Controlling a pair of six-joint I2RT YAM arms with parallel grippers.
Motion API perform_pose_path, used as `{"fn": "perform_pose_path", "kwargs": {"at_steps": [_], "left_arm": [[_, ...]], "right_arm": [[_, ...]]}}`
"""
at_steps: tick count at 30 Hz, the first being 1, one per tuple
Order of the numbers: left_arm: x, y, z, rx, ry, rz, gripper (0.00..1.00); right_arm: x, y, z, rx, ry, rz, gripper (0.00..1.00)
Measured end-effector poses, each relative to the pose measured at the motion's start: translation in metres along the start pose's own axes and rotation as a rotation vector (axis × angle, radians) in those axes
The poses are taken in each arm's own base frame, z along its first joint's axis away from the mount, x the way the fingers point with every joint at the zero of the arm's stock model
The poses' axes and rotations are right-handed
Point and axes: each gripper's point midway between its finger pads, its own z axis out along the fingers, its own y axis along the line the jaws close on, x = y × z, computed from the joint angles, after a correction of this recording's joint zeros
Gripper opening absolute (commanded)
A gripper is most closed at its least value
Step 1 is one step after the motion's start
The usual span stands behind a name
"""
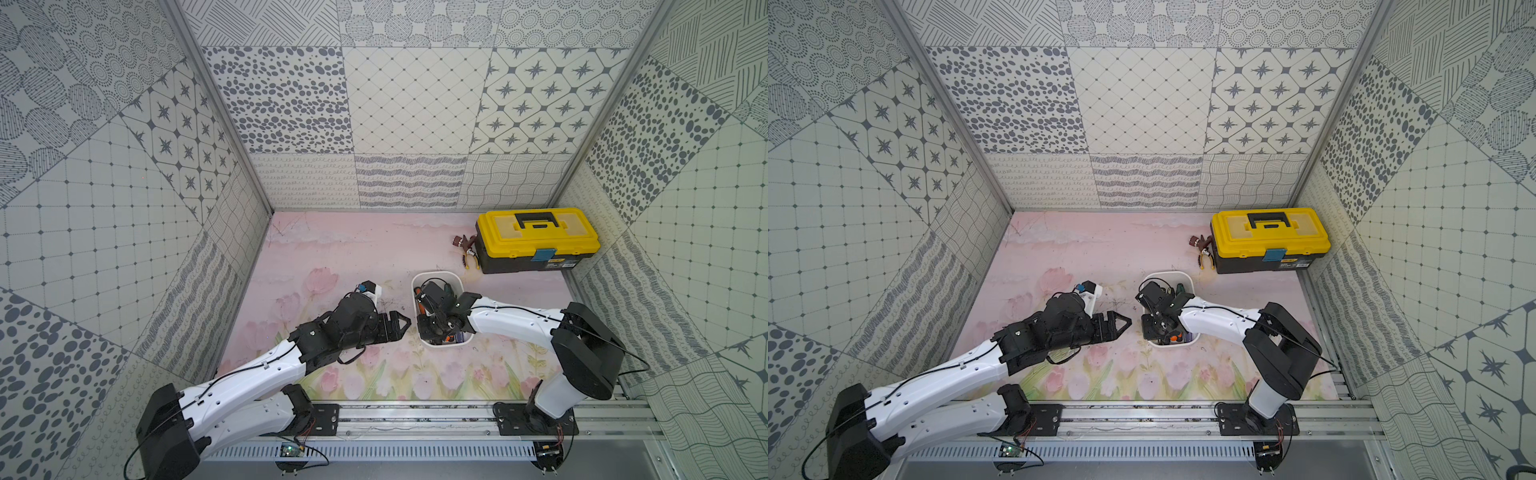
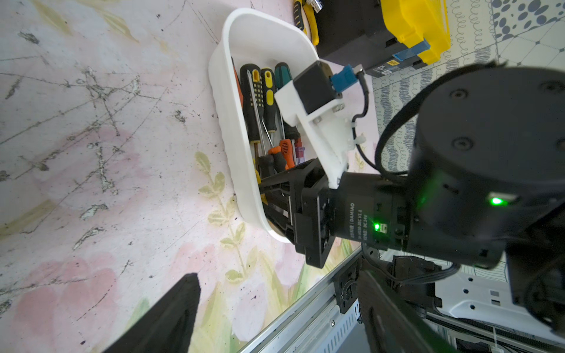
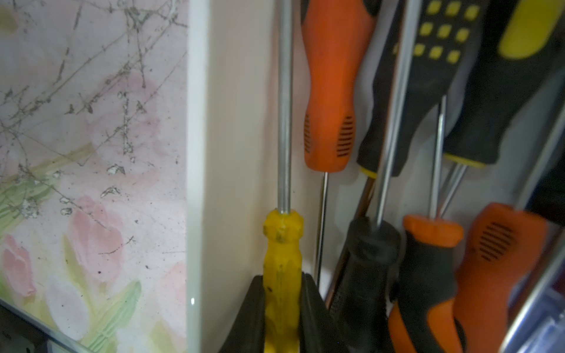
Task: Put the screwdriver on the desktop into the storage box
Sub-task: Place the screwdriver in the storage box, then reset both arms
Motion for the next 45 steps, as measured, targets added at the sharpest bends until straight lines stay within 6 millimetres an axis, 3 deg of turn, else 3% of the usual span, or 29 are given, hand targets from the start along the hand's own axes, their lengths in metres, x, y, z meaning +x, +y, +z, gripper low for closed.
{"fn": "perform_pose_path", "kwargs": {"at_steps": [8, 12, 13, 14, 18, 25, 27, 30, 33, 34, 37, 41, 43, 45], "left_arm": [[0.000, 0.000, 0.000, -0.002, 0.001, 0.000, 0.86], [0.001, 0.001, 0.001, -0.003, 0.002, 0.000, 0.86], [0.001, 0.001, 0.001, -0.003, 0.002, 0.000, 0.87], [0.001, 0.001, 0.001, -0.003, 0.002, 0.000, 0.87], [0.000, 0.000, 0.000, 0.000, 0.000, 0.000, 0.88], [-0.010, -0.008, -0.010, 0.002, -0.029, 0.011, 0.99], [-0.020, -0.016, -0.018, 0.003, -0.065, 0.023, 1.00], [-0.047, -0.030, -0.039, -0.008, -0.167, 0.060, 1.00], [-0.079, -0.032, -0.061, -0.075, -0.320, 0.108, 1.00], [-0.089, -0.029, -0.066, -0.107, -0.370, 0.131, 0.99], [-0.120, -0.004, -0.073, -0.259, -0.513, 0.202, 0.99], [-0.158, 0.065, -0.072, -0.534, -0.605, 0.195, 1.00], [-0.173, 0.113, -0.068, -0.703, -0.616, 0.174, 0.99], [-0.177, 0.156, -0.066, -0.837, -0.605, 0.155, 0.99]], "right_arm": [[0.003, 0.007, 0.002, -0.017, 0.011, 0.021, 0.00], [0.001, 0.010, -0.003, -0.032, 0.001, 0.072, 0.34], [0.001, 0.011, -0.005, -0.037, -0.004, 0.086, 0.50], [-0.001, 0.013, -0.009, -0.046, -0.012, 0.098, 0.58], [-0.007, 0.022, -0.027, -0.092, -0.055, 0.110, 0.66], [-0.023, 0.030, -0.083, -0.162, -0.196, 0.080, 0.76], [-0.031, 0.028, -0.111, -0.180, -0.281, 0.062, 0.80], [-0.044, 0.018, -0.164, -0.204, -0.459, 0.043, 0.96], [-0.054, -0.010, -0.211, -0.158, -0.682, 0.025, 0.89], [-0.055, -0.021, -0.217, -0.126, -0.739, 0.029, 0.95], [-0.059, -0.068, -0.219, 0.030, -0.958, 0.019, 0.97], [-0.060, -0.159, -0.182, 0.376, -0.985, 0.082, 0.97], [-0.064, -0.217, -0.180, 0.576, -0.965, 0.209, 0.97], [-0.062, -0.260, -0.184, 0.705, -0.964, 0.320, 0.97]]}}
